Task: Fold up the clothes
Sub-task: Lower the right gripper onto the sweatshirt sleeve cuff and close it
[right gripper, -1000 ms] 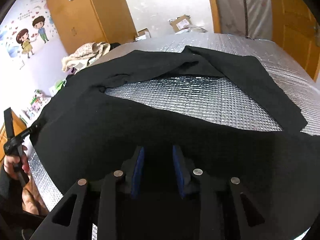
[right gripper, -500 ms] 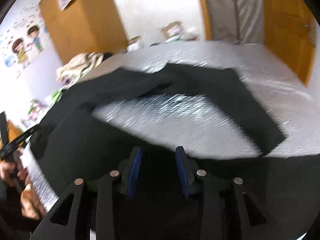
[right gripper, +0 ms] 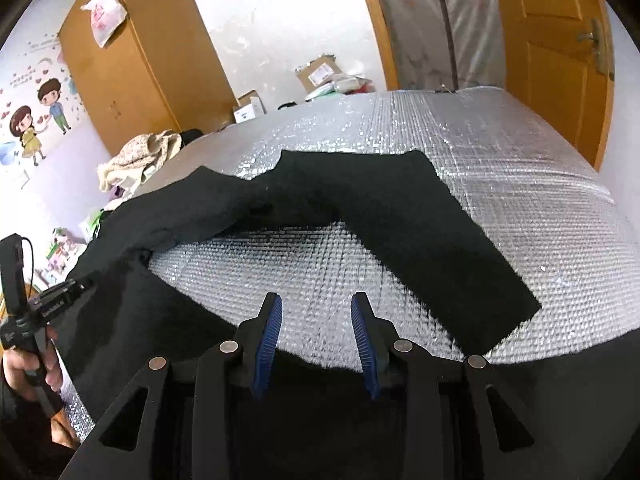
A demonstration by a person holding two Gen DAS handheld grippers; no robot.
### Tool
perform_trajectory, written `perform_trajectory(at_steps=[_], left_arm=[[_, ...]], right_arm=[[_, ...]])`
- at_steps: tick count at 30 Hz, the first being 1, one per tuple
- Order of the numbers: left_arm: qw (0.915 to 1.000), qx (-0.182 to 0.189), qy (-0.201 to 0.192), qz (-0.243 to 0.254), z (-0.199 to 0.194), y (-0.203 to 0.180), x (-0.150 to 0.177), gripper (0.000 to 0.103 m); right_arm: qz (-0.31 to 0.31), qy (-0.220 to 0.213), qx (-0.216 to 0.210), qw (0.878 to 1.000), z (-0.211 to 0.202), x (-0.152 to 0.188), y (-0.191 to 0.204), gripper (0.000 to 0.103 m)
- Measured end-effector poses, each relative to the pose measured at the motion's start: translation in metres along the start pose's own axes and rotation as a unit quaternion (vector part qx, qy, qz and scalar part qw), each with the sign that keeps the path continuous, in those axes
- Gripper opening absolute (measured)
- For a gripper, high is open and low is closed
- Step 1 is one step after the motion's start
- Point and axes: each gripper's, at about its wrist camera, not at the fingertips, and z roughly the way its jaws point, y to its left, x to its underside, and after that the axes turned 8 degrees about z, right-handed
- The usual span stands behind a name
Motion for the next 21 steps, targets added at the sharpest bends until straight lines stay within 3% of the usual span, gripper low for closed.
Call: perform_trajectory(at_steps=[11,16,21], left_arm=[[0.9993,-0.003,0.034,0.014,0.025,-0.017,-0.001,0.006],[0.9993,0.013,0.035,0.001,0.027,-0.011,0.000,0.006],[0.9993,0.001,0.036,0.012,0.027,-0.015,0.001,0.006]], right_arm=[[-0.027,-0.048,-0.019,0.998,-0.010,-0.016,-0.004,0.041],[-0.035,-0.030,-0.016,0.999,-0.001,-0.019,-0.007,0.041],[-0.040,-0.010,-0.004,0.999,0.008,-0.021,-0.012,0.041]])
